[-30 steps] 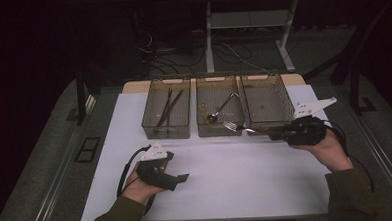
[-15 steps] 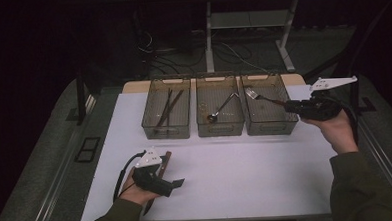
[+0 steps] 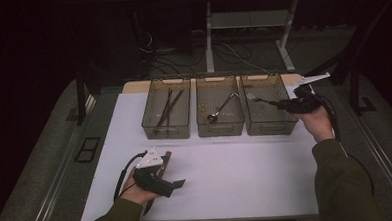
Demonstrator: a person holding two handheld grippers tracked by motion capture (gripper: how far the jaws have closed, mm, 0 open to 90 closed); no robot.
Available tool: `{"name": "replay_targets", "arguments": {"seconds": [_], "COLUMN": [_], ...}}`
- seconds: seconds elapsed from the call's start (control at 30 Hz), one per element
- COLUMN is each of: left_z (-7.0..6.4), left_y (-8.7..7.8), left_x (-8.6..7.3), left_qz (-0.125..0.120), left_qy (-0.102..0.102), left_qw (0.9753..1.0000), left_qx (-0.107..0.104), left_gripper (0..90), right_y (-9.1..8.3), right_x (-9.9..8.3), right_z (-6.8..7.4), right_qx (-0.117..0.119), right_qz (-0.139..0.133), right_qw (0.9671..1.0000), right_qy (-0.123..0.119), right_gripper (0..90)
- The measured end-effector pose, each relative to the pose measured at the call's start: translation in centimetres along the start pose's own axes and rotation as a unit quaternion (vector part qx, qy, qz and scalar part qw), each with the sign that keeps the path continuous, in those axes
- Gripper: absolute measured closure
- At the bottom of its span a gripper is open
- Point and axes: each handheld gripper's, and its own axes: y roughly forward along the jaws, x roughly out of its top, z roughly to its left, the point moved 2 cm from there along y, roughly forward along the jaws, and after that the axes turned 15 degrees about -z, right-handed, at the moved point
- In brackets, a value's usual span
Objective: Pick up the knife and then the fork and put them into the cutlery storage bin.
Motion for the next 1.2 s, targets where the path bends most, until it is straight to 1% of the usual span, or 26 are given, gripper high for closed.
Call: {"name": "replay_targets", "arguments": {"seconds": [0.03, 0.1, 0.2, 0.27, 0.33, 0.4, 0.43, 0.47, 0.53, 0.57, 0.6, 0.63, 0.7, 0.77, 0.8, 0.83, 0.9, 0.93, 1.0, 1.1, 1.13, 1.2], "left_z": [-0.1, -0.1, -0.1, -0.1, -0.1, -0.2, -0.2, -0.2, -0.1, -0.2, -0.1, -0.2, -0.1, -0.1, 0.0, 0.0, 0.0, 0.0, 0.0, 0.1, 0.2, 0.4], "left_y": [0.0, 0.1, 0.1, 0.2, 0.3, 0.3, 0.2, 0.2, 0.2, 0.2, 0.2, 0.2, 0.2, 0.2, 0.2, 0.2, 0.2, 0.2, 0.1, 0.0, 0.0, -0.2], "left_x": [0.0, 0.0, -0.1, -0.1, -0.2, -0.2, -0.2, -0.1, -0.2, -0.2, -0.1, -0.1, -0.2, -0.2, -0.2, -0.2, -0.2, -0.1, -0.1, -0.1, -0.1, -0.1], "left_qz": [0.0, 0.004, 0.005, 0.007, 0.01, 0.011, 0.011, 0.01, 0.01, 0.01, 0.01, 0.01, 0.011, 0.012, 0.012, 0.013, 0.014, 0.014, 0.016, 0.025, 0.024, 0.03], "left_qy": [-0.002, 0.002, -0.001, -0.001, -0.002, -0.001, -0.001, -0.001, -0.002, -0.002, -0.002, -0.002, -0.002, -0.002, -0.002, -0.003, -0.004, -0.004, -0.002, 0.002, 0.0, 0.0], "left_qw": [1.0, 1.0, 1.0, 0.9999, 0.9999, 0.9999, 0.9999, 0.9999, 0.9999, 0.9999, 0.9999, 0.9999, 0.9999, 0.9999, 0.9999, 0.9999, 0.9999, 0.9999, 0.9999, 0.9995, 0.9994, 0.9989], "left_qx": [-0.001, -0.004, -0.007, -0.008, -0.009, -0.009, -0.01, -0.009, -0.009, -0.008, -0.008, -0.008, -0.007, -0.004, -0.003, -0.002, -0.001, 0.0, 0.005, 0.018, 0.023, 0.036], "left_gripper": [0.2, 0.2, 0.2, 0.3, 0.3, 0.3, 0.3, 0.3, 0.3, 0.3, 0.3, 0.3, 0.3, 0.3, 0.3, 0.3, 0.2, 0.3, 0.3, 0.4, 1.5, 3.9], "right_y": [0.4, 1.2, 1.9, 2.3, 2.5, 2.7, 2.6, 2.4, 2.1, 2.0, 1.8, 1.6, 1.1, 0.6, 0.3, 0.0, -0.8, -1.1, -1.8, -2.9, -3.3, -3.9], "right_x": [-0.1, -0.4, -0.8, -1.0, -1.1, -1.1, -1.1, -1.0, -0.8, -0.7, -0.7, -0.6, -0.5, -0.5, -0.5, -0.5, -0.5, -0.6, -0.8, -1.4, -1.7, -2.3], "right_z": [0.1, 0.1, 0.1, 0.1, 0.2, 0.2, 0.1, 0.1, -0.1, -0.1, -0.1, -0.2, -0.2, -0.1, 0.0, 0.2, 0.6, 0.8, 1.3, 2.4, 2.8, 3.5], "right_qx": [-0.001, -0.011, -0.014, -0.013, -0.018, -0.019, -0.025, -0.027, -0.021, -0.019, -0.023, -0.024, -0.018, -0.009, -0.006, -0.006, 0.008, 0.012, 0.018, 0.021, 0.026, 0.035], "right_qz": [0.004, 0.015, 0.025, 0.027, 0.031, 0.033, 0.03, 0.02, 0.002, 0.0, -0.002, -0.005, -0.015, -0.021, -0.025, -0.028, -0.039, -0.047, -0.052, -0.059, -0.059, -0.062], "right_qw": [1.0, 0.9998, 0.9996, 0.9995, 0.9993, 0.9993, 0.9992, 0.9994, 0.9997, 0.9998, 0.9997, 0.9996, 0.9995, 0.9994, 0.9994, 0.9994, 0.999, 0.9987, 0.9983, 0.998, 0.9979, 0.9975], "right_qy": [0.001, 0.0, 0.004, 0.005, 0.003, 0.0, -0.001, 0.0, 0.012, 0.011, 0.01, 0.012, 0.022, 0.024, 0.021, 0.019, 0.019, 0.018, 0.02, 0.005, 0.003, -0.003], "right_gripper": [75.3, 75.3, 75.3, 75.3, 75.2, 74.7, 73.6, 69.1, 60.4, 57.3, 54.1, 52.1, 46.5, 43.0, 40.6, 40.0, 38.3, 37.3, 34.7, 33.0, 32.2, 30.2]}}
